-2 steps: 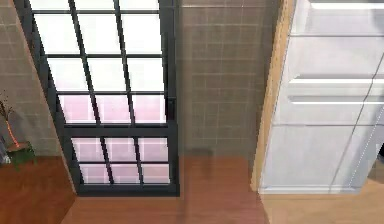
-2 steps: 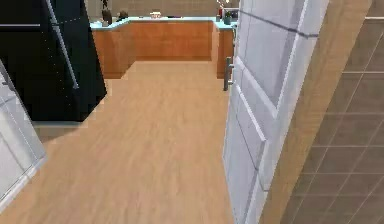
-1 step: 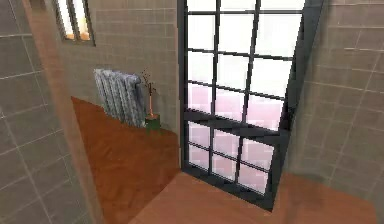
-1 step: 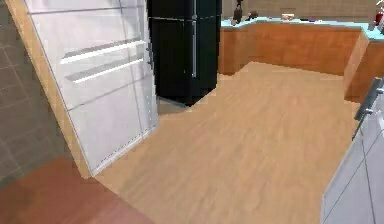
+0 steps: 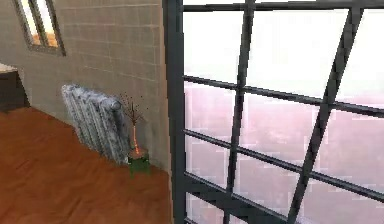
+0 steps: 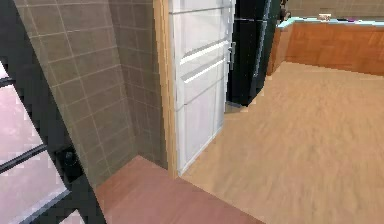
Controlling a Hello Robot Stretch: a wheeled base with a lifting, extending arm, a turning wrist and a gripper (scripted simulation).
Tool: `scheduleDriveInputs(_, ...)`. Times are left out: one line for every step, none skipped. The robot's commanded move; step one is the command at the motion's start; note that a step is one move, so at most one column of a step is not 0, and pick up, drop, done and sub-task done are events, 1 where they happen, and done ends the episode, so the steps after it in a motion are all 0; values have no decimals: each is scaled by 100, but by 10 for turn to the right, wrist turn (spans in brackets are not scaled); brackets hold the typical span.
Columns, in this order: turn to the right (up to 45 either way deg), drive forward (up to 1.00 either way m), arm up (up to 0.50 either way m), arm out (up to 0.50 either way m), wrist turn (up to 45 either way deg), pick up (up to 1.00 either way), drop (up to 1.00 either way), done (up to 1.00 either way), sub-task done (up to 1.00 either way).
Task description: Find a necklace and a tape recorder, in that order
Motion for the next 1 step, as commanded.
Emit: scheduleDriveInputs(-60,0,0,0,0,0,0,0,0)
